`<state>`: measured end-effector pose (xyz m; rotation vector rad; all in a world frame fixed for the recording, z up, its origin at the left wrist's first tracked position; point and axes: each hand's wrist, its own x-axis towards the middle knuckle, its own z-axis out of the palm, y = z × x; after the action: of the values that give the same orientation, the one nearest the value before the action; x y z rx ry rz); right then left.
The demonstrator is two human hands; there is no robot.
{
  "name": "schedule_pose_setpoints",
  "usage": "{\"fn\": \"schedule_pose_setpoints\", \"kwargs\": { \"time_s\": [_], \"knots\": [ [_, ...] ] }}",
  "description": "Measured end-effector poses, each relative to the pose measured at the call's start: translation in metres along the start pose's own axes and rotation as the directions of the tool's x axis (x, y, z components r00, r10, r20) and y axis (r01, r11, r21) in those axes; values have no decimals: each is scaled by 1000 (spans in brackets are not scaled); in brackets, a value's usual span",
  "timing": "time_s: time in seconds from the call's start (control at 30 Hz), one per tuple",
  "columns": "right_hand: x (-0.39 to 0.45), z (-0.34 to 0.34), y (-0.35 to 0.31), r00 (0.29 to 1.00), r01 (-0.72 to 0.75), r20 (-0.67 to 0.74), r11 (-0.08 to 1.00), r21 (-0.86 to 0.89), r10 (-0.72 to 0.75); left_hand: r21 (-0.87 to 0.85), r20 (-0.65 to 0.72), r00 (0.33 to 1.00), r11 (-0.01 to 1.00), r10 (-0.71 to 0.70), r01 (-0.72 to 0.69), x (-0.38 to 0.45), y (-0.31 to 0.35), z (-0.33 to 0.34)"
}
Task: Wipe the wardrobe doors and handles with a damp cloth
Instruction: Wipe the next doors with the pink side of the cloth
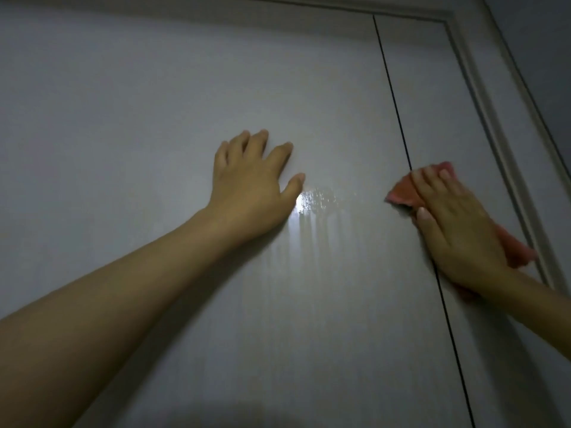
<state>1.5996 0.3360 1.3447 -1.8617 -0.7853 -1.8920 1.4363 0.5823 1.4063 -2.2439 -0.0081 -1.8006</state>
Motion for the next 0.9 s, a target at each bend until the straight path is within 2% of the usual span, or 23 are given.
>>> {"fn": "schedule_pose_setpoints", "kwargs": {
  "time_s": [0.03,0.13,0.2,0.27,0.4,0.47,0.57,0.6,0.63,0.73,0.8,0.83,0.9],
  "knots": [
    [4,-3,15,1000,-20,2,1000,-7,20,-3,-10,1000,1000,2,-2,0,-2,2],
    [27,-11,56,966,-256,-51,967,-5,255,-6,-26,1000,1000,7,-7,0,-2,5],
    [25,-9,50,944,-325,-65,945,-21,323,-32,-38,999,999,-16,14,1,1,5],
    [4,-4,26,962,-269,-40,963,4,269,-43,-56,998,999,-25,23,1,3,6],
    [-33,-4,2,1000,16,27,1000,14,-16,-28,-73,997,999,-24,22,3,2,8],
    [-13,-6,16,999,-19,27,1000,13,19,-27,-67,997,999,-34,32,6,1,8],
    [14,-7,21,970,-241,-23,970,3,241,-20,-58,998,1000,-25,24,7,2,6],
    [12,-6,10,962,-271,-23,963,-5,271,-15,-52,998,1000,-23,23,7,2,6],
    [3,-3,-6,969,-247,-9,969,-13,247,-9,-45,999,1000,-24,24,6,1,6],
    [-39,6,-48,999,6,45,1000,17,-7,-5,-52,998,1000,-23,23,6,0,7],
    [-41,4,-43,994,97,53,995,36,-99,-5,-56,998,1000,-24,24,7,2,7],
    [-31,2,-34,995,76,56,997,21,-77,-3,-56,998,1000,-23,23,8,2,7],
    [-2,0,-17,997,-67,37,998,3,67,-5,-44,999,1000,-24,24,7,3,5]
  ]
}}
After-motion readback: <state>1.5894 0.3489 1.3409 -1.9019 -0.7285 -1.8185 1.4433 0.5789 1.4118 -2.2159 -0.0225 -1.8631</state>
